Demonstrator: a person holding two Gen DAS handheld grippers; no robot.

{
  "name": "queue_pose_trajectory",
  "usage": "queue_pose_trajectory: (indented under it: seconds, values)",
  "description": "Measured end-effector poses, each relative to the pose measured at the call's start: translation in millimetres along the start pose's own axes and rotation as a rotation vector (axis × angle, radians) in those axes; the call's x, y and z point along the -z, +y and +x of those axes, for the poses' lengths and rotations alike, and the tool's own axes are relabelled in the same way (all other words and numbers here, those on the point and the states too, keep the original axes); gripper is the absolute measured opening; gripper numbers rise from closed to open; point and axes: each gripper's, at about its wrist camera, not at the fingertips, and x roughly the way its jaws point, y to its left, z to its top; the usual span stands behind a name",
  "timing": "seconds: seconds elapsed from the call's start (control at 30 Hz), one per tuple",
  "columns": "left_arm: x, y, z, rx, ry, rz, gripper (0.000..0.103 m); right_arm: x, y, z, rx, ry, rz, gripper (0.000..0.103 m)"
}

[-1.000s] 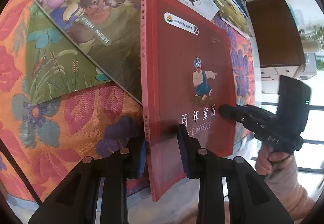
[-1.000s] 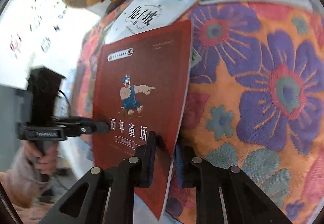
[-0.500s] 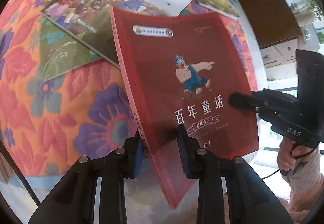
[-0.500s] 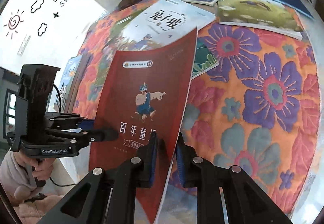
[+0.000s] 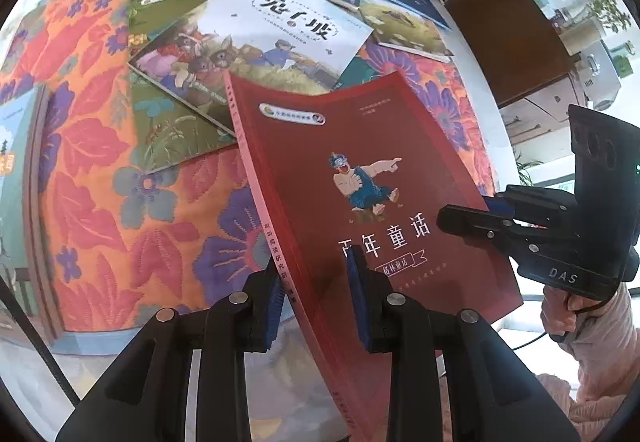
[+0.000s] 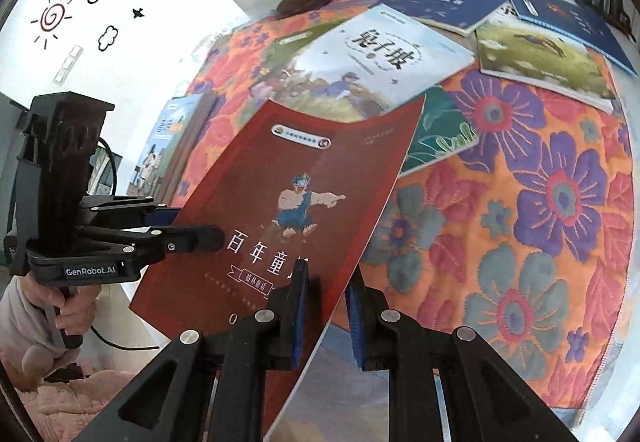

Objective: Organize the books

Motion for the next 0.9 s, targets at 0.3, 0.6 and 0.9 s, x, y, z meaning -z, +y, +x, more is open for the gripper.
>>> queue_pose_trajectory:
  seconds: [0.3,0.6,0.9]
  values:
    - [12.5,5.3,-24.3,0.0,-0.024,0.006,0.025,-1.5,24.5,-6.8,0.008,-0.016,-0.018,0.017]
    - [10.6,25.2,-51.1,0.023,-0.03,0.062,0.025,-12.1,63.1,-12.7,0.055,-0.066,-0.013,0.017]
    - [8.4,52.7,-81.8,0.04,-0.062,0.084,0.025,-26.3,104.0,-15.6,0.084,-0.108,-0.004,0.017]
